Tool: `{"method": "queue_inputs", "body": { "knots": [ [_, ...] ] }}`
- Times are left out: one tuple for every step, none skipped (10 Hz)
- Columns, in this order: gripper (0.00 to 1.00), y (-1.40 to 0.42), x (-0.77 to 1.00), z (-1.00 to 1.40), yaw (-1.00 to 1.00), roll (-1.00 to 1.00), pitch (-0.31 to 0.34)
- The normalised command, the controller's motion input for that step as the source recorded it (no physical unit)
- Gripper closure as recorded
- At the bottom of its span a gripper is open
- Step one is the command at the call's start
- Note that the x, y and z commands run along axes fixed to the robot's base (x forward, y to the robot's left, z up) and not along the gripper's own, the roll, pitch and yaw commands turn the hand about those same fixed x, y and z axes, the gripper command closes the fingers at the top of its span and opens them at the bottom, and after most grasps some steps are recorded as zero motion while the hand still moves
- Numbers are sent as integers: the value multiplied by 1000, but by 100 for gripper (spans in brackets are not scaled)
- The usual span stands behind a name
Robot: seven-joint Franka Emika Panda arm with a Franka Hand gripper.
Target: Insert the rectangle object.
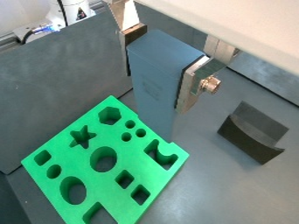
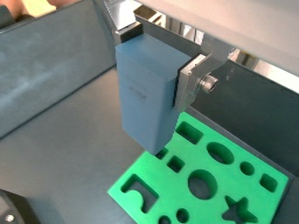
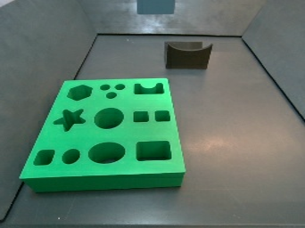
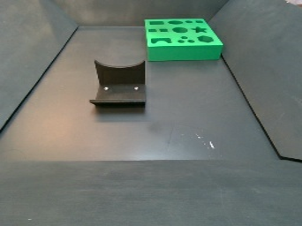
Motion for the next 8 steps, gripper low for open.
{"method": "queue_inputs", "body": {
  "knots": [
    [100,-289,0,-860,11,-93,-53],
    [100,-377,-9,-954,26,-37,-37],
    [100,-511,0,-1000,31,0,-49],
    [100,-566,0,-1000,31,0,-59],
    [100,-560,0,-920,0,27,-47],
    [100,-543,43,-823,0,79,-11],
    [100,-477,166,-751,0,107,0],
    [100,-380,300,-680,0,110,24]
  ]
}}
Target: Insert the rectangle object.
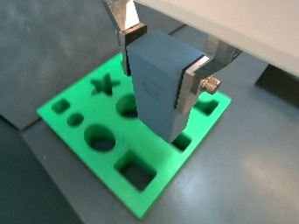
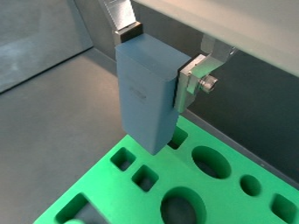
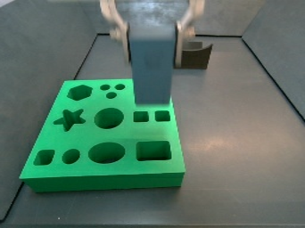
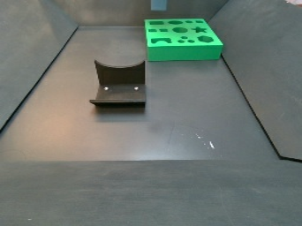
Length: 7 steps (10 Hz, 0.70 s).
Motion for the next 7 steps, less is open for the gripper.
{"method": "queue_inputs", "body": {
  "knots": [
    [100,-346,249,-631,0,123,20],
    [100,-274,63,-537,129,117,0],
    [100,-249,0,-434,151,73,0],
    [100,-237,0,-400,126,0,0],
    [100,-214,0,-349,114,-9,0],
    [100,-251,0,-291,134,-60,-11],
    [100,-229,0,-354,126,-84,-24]
  ]
}}
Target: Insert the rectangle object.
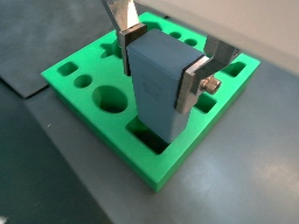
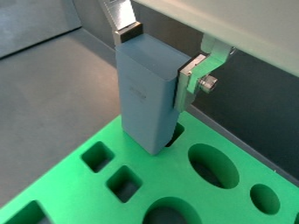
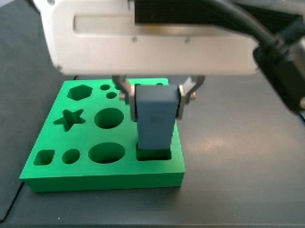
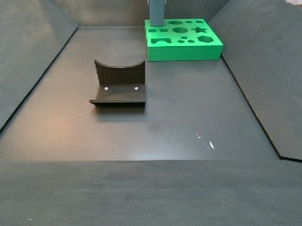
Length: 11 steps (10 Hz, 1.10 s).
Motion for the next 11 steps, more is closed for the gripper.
{"method": "queue_inputs", "body": {
  "knots": [
    [100,-200,0,-340,77,-83,-40],
    [100,-206,0,-306,74,-89,-20],
    [100,-189,0,-349,89,-121,-26],
    [100,-146,89,-511,0,-54,-14],
    [100,-111,209,-583,0,-9,0],
    [100,-86,240,-609,0,-26,0],
    [100,-57,246,-626,0,-44,0],
    [100,0,206,-620,0,-23,0],
    [100,0,180,-471,0,0,11],
    [100,17,74,-366,-3,-130,-56],
    [100,74,129,0,-89,-69,37]
  ]
}}
